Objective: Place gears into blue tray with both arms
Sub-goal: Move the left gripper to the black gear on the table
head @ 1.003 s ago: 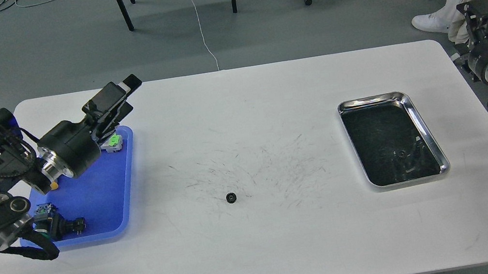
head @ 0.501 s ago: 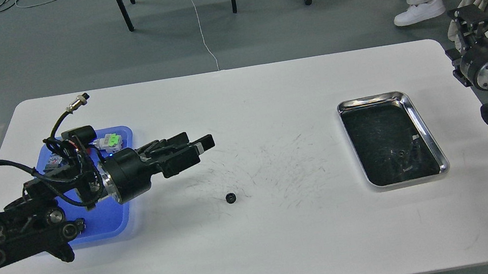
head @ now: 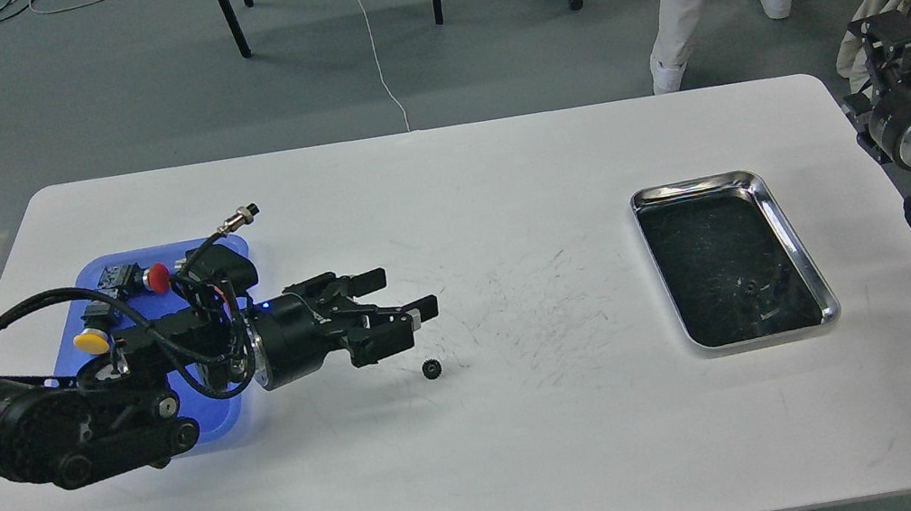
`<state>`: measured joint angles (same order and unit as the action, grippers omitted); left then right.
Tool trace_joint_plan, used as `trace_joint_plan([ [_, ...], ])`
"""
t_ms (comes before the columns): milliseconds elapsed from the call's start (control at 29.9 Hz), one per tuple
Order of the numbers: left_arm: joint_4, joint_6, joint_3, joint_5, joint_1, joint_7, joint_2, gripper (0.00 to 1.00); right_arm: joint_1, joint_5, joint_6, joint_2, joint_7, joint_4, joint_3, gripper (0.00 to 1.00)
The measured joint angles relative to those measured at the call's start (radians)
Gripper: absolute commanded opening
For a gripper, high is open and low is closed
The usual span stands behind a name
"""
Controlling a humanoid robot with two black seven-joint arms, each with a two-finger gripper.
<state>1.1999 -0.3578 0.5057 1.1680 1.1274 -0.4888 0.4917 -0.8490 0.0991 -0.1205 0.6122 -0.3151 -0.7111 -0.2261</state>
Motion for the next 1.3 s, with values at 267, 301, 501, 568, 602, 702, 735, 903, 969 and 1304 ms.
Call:
trace_joint_plan([
  [267, -0.054, -0.029, 0.044, 0.018, -0.004, 0.000, -0.052, 0.98, 0.054, -0.001, 0.002, -0.016, -0.008, -0.007, -0.088, 0.96],
  [301, -0.064, -0.030, 0.049, 0.020, -0.004, 0.000, -0.056, 0.98, 0.057, 0.000, 0.003, -0.019, -0.009, -0.008, -0.091, 0.96],
  [501, -0.118, -0.049, 0.071, 0.043, -0.009, 0.000, -0.094, 0.94, 0.060, 0.002, 0.001, -0.049, -0.010, -0.006, -0.095, 0.96],
  [568, -0.149, -0.054, 0.086, 0.054, -0.012, 0.000, -0.116, 0.91, 0.060, 0.002, 0.000, -0.052, -0.010, -0.005, -0.097, 0.96],
  [602, -0.161, -0.058, 0.095, 0.059, -0.014, 0.000, -0.126, 0.91, 0.061, 0.002, 0.000, -0.052, -0.010, -0.005, -0.097, 0.96],
  [702, -0.191, -0.094, 0.126, 0.081, -0.020, 0.000, -0.151, 0.90, 0.062, 0.002, 0.000, -0.054, -0.009, -0.005, -0.097, 0.96],
  [735, -0.200, -0.105, 0.135, 0.085, -0.025, 0.000, -0.156, 0.90, 0.062, 0.002, 0.000, -0.055, -0.009, -0.005, -0.097, 0.96],
  [903, -0.237, -0.129, 0.165, 0.109, -0.050, 0.000, -0.183, 0.87, 0.063, 0.002, 0.001, -0.055, -0.009, -0.001, -0.095, 0.96],
  [969, -0.244, -0.130, 0.170, 0.129, -0.061, 0.000, -0.189, 0.85, 0.063, 0.002, 0.002, -0.056, -0.009, 0.000, -0.093, 0.96],
  [1304, -0.343, -0.131, 0.175, 0.166, -0.102, 0.000, -0.216, 0.74, 0.065, 0.005, 0.002, -0.057, -0.009, 0.002, -0.085, 0.96],
])
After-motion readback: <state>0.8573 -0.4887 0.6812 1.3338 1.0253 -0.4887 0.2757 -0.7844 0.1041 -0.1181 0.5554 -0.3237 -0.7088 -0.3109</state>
